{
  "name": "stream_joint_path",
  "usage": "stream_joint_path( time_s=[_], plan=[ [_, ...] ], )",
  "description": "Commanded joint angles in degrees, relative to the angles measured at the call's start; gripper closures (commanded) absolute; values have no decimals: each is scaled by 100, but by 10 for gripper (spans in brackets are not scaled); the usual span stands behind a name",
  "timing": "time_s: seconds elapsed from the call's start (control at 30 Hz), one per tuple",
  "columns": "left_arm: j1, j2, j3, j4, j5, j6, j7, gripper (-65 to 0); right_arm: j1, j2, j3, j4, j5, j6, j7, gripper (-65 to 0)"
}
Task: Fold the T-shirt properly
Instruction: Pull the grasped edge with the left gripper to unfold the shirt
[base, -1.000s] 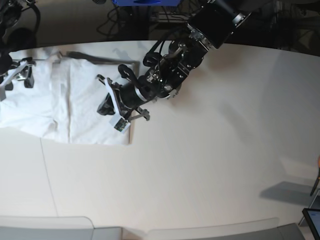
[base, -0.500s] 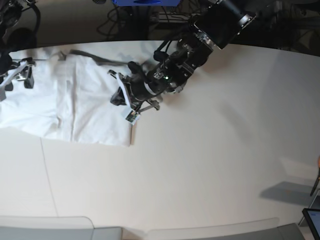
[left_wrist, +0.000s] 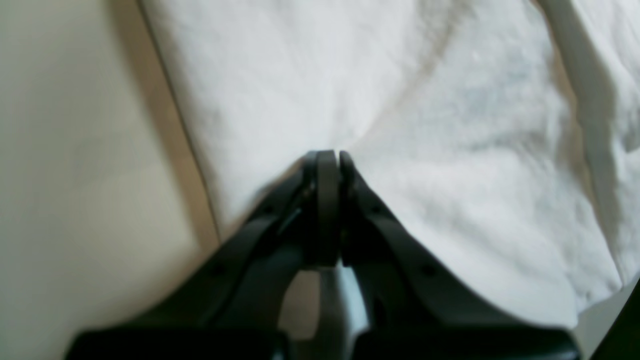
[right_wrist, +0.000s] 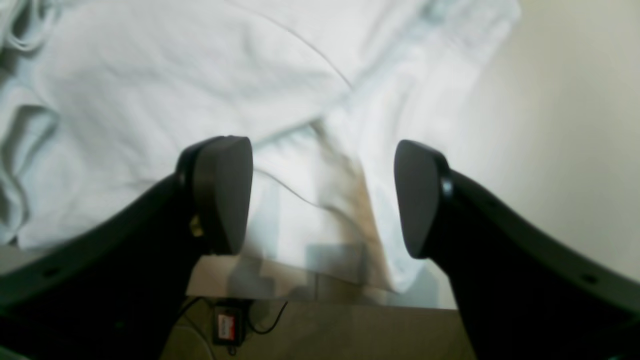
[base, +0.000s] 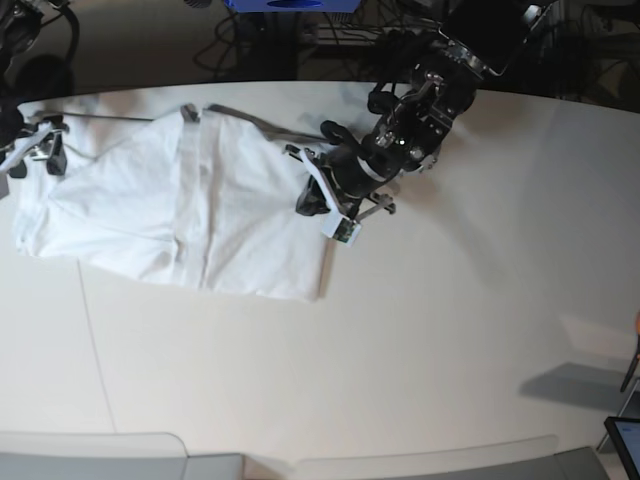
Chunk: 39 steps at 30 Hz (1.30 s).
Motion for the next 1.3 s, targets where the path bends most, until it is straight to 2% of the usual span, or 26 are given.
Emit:
stream_joint_path(
  time_s=[0.0,0.17,0.33,0.43,0.6,0.8,0.97,1.07,1.17,1.27],
  plan=[
    [77,-66,-85,141,53,72,107,0,47,177,50,-49,87,10,119,-432],
    [419,-145,-340,440,53,72,107,0,161,388,50,-427,307,10,102,-435],
    [586,-154,-393,677,44,72,107,0,240,871,41,-814,1309,10,93,-435],
    [780,-145,-445,809,53,72,107,0,416,1241,41,-1421,1942,10,-162,-435],
    [956,-101,-463,836,53,72,107,0,733,1636,41,-2335,2425,10,-320,-435],
    [1070,-92,-489,915,53,72,89,0,856,1724,41,-2625,2425,10,-329,-435],
    [921,-92,-665,1556,18,72,107,0,847,1671,-3,-2643,2425,10,-329,-435],
    [674,48,-736,1565,9,72,177,0,838,1654,-3,-2643,2425,10,-329,-435],
    [411,215,-744,1565,53,72,599,0,838,1654,-11,-2643,2416,10,-329,-435],
    [147,426,-744,1258,62,72,713,0,829,1654,-11,-2643,2416,10,-329,-435]
  ],
)
